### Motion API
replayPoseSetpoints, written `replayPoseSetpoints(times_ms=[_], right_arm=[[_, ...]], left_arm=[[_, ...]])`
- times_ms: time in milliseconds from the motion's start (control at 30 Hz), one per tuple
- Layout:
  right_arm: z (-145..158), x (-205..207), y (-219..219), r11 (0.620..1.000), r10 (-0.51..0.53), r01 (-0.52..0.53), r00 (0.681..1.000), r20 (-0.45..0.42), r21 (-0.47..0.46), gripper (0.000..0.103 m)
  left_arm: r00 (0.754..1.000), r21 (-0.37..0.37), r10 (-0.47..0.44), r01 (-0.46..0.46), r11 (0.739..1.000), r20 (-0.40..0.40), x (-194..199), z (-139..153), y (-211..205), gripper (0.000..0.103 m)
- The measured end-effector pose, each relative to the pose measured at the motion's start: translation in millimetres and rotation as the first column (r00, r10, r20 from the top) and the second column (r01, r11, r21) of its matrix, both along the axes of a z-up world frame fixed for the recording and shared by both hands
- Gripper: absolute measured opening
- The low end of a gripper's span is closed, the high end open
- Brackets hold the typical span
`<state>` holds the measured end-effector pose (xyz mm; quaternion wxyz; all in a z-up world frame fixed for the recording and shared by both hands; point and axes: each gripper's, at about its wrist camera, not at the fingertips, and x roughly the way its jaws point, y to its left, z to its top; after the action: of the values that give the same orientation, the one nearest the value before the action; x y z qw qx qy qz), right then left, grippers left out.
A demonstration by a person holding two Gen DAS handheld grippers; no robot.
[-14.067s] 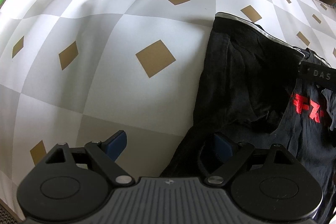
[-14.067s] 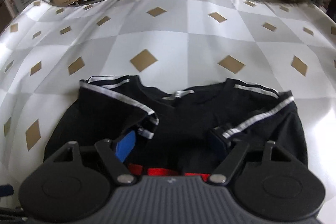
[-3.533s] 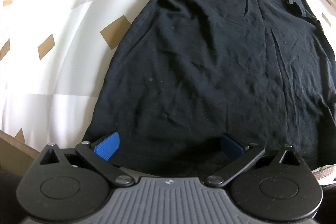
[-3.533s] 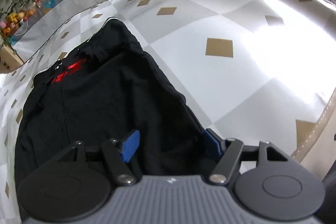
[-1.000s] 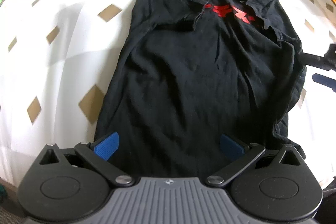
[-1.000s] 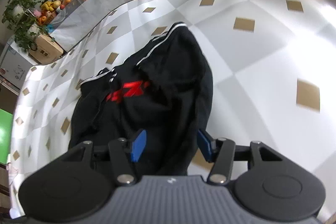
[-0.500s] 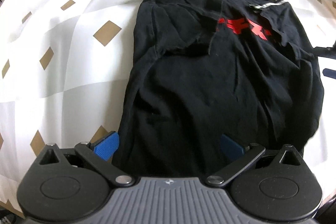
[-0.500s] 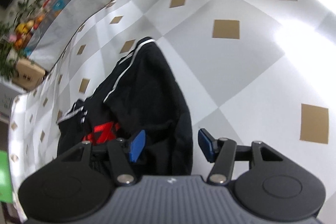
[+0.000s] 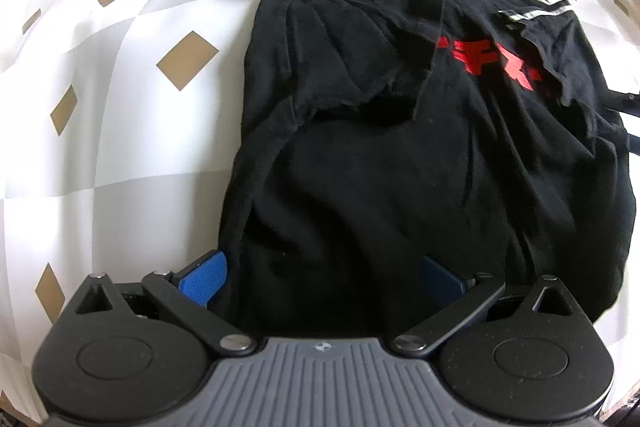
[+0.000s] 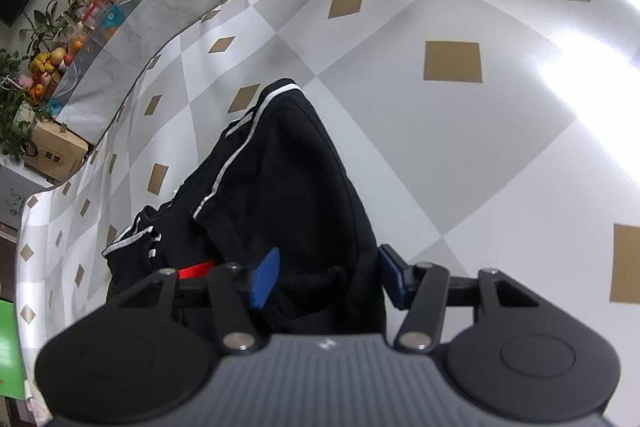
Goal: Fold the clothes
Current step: 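Close the right tool on the hem end of the black shirt strip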
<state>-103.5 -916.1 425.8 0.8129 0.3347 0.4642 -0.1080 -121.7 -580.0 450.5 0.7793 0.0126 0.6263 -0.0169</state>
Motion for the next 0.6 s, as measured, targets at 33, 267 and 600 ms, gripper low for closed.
replayPoseSetpoints(times_ms=[33, 267, 600], right_arm=[[-0.1, 0.7, 0.2, 1.000, 0.000, 0.000, 1.000, 0.002, -0.008, 0.041], [-1.9, 0.9, -4.1, 0.999, -0.024, 0.024, 1.000, -0.009, -0.026, 0.010], [25.0, 6.5, 7.4, 0.999, 0.039, -0.041, 0.994, 0.105, 0.019, 0.007]], left_arm=[[1.000, 0.001, 0.003, -0.003, 1.000, 0.000, 1.7, -0.6, 1.2, 0.103], [0.998, 0.007, 0.063, -0.062, 0.998, -0.017, 7.7, -5.8, 16.0, 0.103], [0.992, -0.030, 0.118, -0.119, 0.992, -0.043, 6.7, -7.4, 22.7, 0.103]])
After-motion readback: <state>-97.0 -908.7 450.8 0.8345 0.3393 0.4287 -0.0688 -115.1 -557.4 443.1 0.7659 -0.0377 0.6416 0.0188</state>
